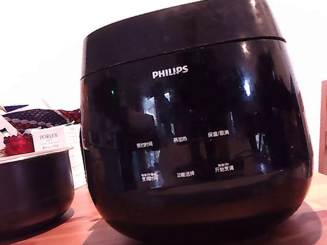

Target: Open the rice cooker by pressing the large metal button on the top of its lid with medium force

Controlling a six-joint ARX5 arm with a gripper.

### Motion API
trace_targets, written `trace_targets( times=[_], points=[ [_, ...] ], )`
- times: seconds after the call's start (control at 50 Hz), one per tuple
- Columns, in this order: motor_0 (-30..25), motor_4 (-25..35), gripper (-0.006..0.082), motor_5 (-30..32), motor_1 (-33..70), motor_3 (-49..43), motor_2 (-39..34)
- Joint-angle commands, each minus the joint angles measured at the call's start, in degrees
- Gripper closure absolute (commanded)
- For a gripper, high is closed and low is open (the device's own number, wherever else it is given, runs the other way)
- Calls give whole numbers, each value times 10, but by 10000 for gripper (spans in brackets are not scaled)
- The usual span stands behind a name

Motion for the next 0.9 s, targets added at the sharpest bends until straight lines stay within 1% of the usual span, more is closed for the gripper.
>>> trace_targets(
  times=[0.0,0.02,0.1,0.12,0.16,0.18,0.24,0.3,0.5,0.72,0.74,0.78,0.8,0.86,0.88],
  points=[
    [1,19,791,-61,-5,23,4],
    [1,30,791,-97,-5,30,4],
    [1,74,791,-102,-5,37,12],
    [1,88,791,-143,-5,36,15],
    [0,115,791,-143,-5,33,21],
    [0,131,791,-162,-5,31,24],
    [-9,169,791,-171,-2,25,35],
    [-27,179,791,-177,6,23,47],
    [-101,209,791,-176,57,20,92],
    [-169,229,791,-167,167,23,142],
    [-176,228,791,-145,177,22,147],
    [-188,228,791,-143,206,23,157],
    [-194,228,790,-117,220,25,163],
    [-214,228,791,-114,260,41,177],
    [-219,227,790,-76,272,46,181]
  ],
)
